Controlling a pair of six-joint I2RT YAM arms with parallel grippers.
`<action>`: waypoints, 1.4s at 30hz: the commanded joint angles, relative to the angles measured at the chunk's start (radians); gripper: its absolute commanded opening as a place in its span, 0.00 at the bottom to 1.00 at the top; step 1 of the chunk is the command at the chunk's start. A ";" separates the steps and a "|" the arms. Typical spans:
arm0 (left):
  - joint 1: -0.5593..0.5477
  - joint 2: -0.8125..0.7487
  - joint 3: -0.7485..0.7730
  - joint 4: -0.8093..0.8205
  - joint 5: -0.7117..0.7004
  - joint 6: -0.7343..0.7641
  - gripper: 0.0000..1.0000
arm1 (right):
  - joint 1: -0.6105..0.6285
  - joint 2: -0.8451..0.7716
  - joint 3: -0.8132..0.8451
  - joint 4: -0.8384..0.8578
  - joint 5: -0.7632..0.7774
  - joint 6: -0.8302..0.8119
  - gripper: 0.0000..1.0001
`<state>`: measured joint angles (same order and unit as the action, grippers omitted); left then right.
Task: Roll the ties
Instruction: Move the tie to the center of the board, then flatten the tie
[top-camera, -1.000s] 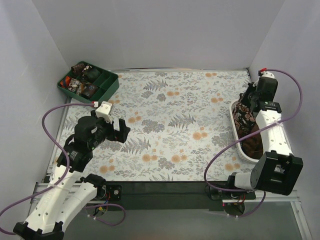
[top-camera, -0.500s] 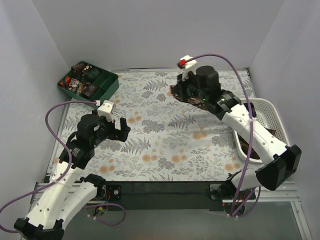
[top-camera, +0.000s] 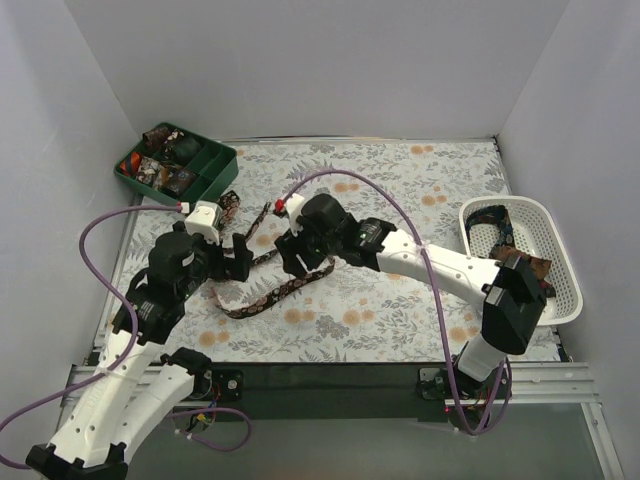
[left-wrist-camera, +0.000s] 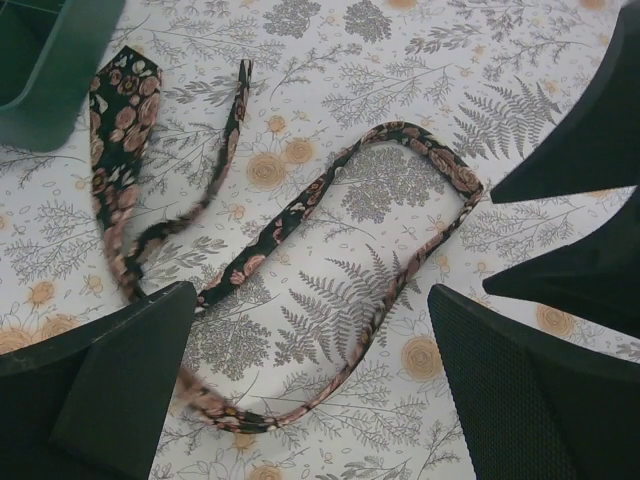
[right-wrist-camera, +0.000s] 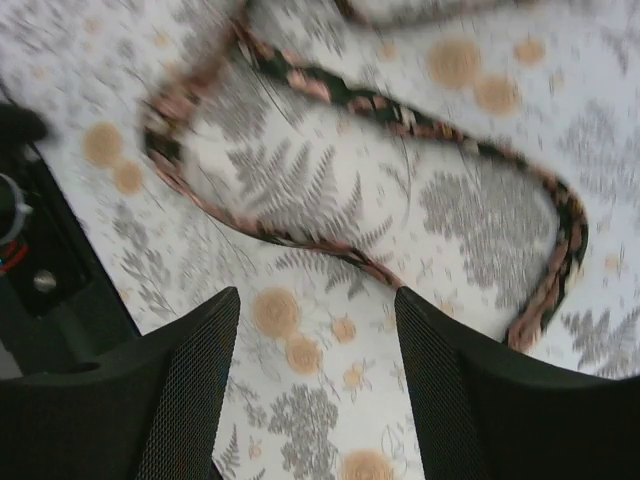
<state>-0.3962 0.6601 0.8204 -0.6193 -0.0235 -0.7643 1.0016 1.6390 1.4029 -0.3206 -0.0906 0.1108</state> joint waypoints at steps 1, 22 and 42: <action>-0.003 -0.025 0.013 -0.031 -0.052 -0.047 0.95 | -0.033 -0.083 -0.099 -0.041 0.160 0.021 0.60; 0.095 0.491 0.103 -0.086 -0.325 -0.063 0.93 | -0.196 0.271 -0.007 -0.069 0.252 -0.007 0.46; 0.258 1.062 0.324 0.076 -0.501 0.194 0.85 | -0.196 0.171 -0.154 -0.078 0.068 0.053 0.34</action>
<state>-0.1455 1.7107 1.0912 -0.5720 -0.4633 -0.6174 0.8059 1.8557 1.2583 -0.4110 0.0299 0.1547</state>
